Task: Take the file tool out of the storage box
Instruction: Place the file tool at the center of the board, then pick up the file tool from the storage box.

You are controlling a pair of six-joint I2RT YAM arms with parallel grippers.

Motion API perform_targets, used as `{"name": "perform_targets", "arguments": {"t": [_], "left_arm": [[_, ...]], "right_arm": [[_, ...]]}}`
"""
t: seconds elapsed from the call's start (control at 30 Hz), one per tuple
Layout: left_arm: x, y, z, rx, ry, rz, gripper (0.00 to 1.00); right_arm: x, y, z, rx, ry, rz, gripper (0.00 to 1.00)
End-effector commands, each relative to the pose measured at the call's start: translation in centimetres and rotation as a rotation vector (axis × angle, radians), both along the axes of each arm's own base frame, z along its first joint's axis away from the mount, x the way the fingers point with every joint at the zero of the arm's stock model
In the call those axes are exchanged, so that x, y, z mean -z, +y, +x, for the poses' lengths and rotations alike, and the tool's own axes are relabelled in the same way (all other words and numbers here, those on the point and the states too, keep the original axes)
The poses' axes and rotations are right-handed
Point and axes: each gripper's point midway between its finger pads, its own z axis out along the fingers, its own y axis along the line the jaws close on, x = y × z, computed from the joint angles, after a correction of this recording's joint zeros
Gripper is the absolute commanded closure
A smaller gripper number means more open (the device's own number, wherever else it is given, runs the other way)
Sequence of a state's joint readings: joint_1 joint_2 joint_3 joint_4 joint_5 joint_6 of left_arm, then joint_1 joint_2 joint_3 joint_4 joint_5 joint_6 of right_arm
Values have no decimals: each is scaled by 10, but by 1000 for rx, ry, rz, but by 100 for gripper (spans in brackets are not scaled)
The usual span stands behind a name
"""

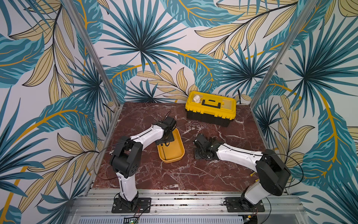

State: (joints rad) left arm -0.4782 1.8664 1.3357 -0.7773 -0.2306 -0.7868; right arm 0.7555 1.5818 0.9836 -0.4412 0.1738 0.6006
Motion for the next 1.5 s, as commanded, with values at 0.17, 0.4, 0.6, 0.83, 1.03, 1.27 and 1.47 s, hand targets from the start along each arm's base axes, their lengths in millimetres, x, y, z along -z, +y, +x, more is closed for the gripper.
{"name": "perform_targets", "arguments": {"t": [0.17,0.4,0.6,0.83,1.03,1.27,1.47], "left_arm": [[12,9,1,-63,19,82,26],[22,13,4,-77,29,128,35],[22,14,11,-86,-3,141,49],[21,12,21,-59,-39,144,61],[22,9,25,-26,-54,135,65],[28,11,30,-8,-60,133,69],[35,14,34,5,-64,133,72]], "right_arm": [[-47,34,-15,-173,-24,200,28],[-58,36,-22,-198,-43,245,26],[-59,32,-22,-196,-54,244,26],[-61,31,-23,-197,-61,243,26],[-59,31,-23,-197,-59,239,26],[-58,31,-23,-197,-59,237,27],[-55,30,-24,-196,-49,236,27]]}}
